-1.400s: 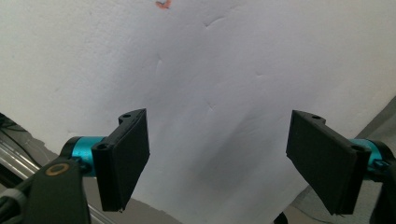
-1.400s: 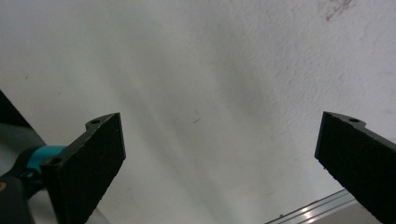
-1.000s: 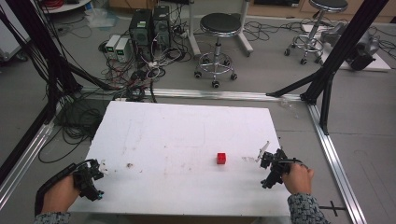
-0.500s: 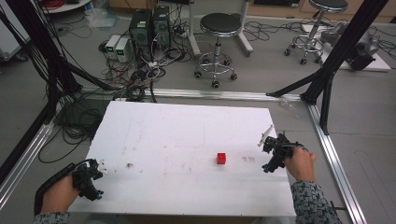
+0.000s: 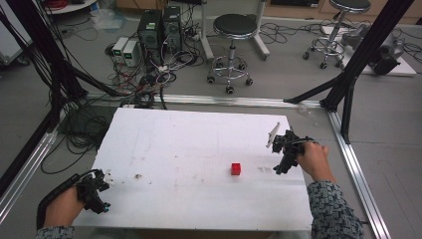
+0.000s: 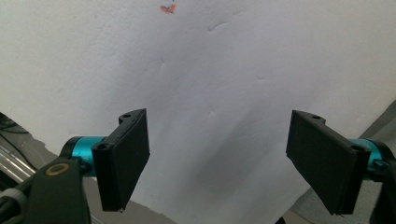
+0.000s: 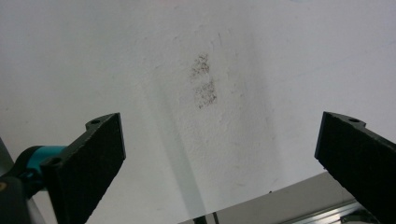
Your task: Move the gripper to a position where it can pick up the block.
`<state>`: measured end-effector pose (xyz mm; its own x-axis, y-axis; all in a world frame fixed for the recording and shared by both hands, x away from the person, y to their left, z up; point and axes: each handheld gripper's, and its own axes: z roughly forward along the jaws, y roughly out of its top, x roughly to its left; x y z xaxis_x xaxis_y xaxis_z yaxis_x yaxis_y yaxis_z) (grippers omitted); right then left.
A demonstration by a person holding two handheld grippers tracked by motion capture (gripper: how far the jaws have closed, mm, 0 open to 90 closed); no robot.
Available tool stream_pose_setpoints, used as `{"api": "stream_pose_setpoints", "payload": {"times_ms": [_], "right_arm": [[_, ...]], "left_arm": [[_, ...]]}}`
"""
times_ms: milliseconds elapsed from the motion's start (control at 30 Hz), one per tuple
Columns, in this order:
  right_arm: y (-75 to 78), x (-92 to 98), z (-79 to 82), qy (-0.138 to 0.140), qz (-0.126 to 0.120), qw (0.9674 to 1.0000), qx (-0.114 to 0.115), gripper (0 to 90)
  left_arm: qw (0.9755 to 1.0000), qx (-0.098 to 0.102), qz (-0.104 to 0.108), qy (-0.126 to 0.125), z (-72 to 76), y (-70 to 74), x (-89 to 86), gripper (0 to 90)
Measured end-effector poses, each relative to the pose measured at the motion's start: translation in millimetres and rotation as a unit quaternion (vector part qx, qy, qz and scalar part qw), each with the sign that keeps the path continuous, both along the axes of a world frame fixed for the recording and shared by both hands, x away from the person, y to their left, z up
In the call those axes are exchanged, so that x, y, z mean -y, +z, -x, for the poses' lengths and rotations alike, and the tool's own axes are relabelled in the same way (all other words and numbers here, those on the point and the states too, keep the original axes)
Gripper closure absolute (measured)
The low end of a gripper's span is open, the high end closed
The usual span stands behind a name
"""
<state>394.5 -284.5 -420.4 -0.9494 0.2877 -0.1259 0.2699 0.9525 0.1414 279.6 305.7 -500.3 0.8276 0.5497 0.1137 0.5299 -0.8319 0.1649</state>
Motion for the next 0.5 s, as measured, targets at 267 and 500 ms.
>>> {"api": "stream_pose_setpoints", "payload": {"times_ms": [267, 500], "right_arm": [[-1.8, -27.6, -8.7, 0.05, 0.023, 0.9984, -0.012, 0.8], [-9.6, -54.1, -19.6, 0.076, 0.026, 0.9965, -0.022, 0.8]], "left_arm": [[1.0, 0.001, -0.001, -0.003, -0.7, -1.0, 0.8, 21.7], [1.0, 0.001, 0.002, -0.002, -1.0, -2.1, 2.5, 21.7]]}}
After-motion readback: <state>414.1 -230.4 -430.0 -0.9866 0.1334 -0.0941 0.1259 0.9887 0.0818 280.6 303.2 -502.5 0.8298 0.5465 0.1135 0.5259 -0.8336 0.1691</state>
